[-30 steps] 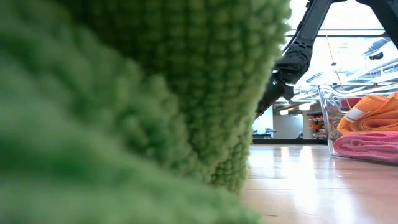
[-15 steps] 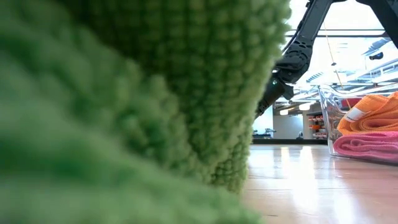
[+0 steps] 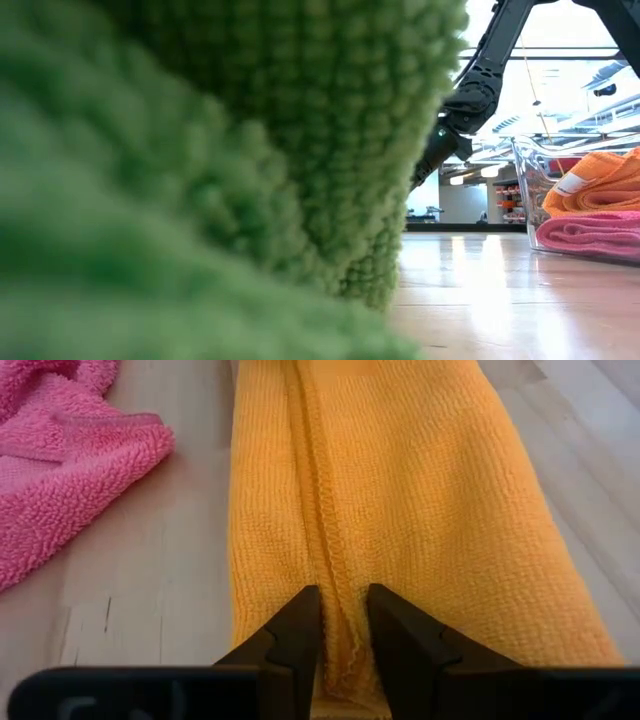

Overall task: Fold microfiber towels
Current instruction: Fold the orange towel

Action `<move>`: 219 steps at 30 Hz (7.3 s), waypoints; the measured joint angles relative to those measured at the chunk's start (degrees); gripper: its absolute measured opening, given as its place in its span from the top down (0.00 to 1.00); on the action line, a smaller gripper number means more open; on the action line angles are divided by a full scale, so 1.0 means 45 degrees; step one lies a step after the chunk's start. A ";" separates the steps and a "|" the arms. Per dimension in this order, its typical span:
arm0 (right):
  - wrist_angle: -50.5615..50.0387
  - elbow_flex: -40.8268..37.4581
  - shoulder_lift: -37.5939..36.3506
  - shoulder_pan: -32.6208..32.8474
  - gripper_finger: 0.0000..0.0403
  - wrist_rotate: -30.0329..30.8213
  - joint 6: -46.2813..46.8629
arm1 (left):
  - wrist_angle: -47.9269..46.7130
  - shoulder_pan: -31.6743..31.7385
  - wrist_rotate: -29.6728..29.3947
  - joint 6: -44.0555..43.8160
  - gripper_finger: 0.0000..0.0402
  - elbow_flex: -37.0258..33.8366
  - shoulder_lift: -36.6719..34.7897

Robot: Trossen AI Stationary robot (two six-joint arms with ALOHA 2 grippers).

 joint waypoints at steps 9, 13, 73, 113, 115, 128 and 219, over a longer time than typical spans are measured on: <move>0.0024 -0.0010 0.0004 0.0012 0.75 0.0028 -0.0053 | -0.1292 0.0008 0.0038 -0.0747 0.53 0.0000 0.0074; -0.0037 -0.0010 -0.0093 0.0012 0.75 0.0028 -0.0053 | -0.1345 0.0008 0.0103 -0.0982 0.54 0.0000 0.0074; -0.2627 0.0695 -0.3003 -0.0983 0.34 0.2945 -0.2827 | -0.1465 -0.0971 0.0614 -0.1037 0.56 0.0015 0.0036; -0.5731 0.0701 -0.2872 0.2579 0.34 0.4234 -0.2363 | 0.1454 0.0270 -0.1212 0.1011 0.68 0.0015 0.0928; -0.5173 0.0709 -0.2905 0.2763 0.34 0.4034 -0.3064 | 0.1317 0.0081 -0.1218 0.0996 0.69 0.0019 0.0858; -0.1802 0.0709 -0.1186 0.3230 0.34 0.3273 -0.6035 | 0.0483 -0.0395 -0.1231 0.0969 0.70 0.0024 0.0759; -0.9444 0.3827 -0.2305 0.1482 0.97 -0.3878 -0.3854 | 1.2817 -0.2816 -0.0633 -0.0930 0.93 -0.3199 0.2303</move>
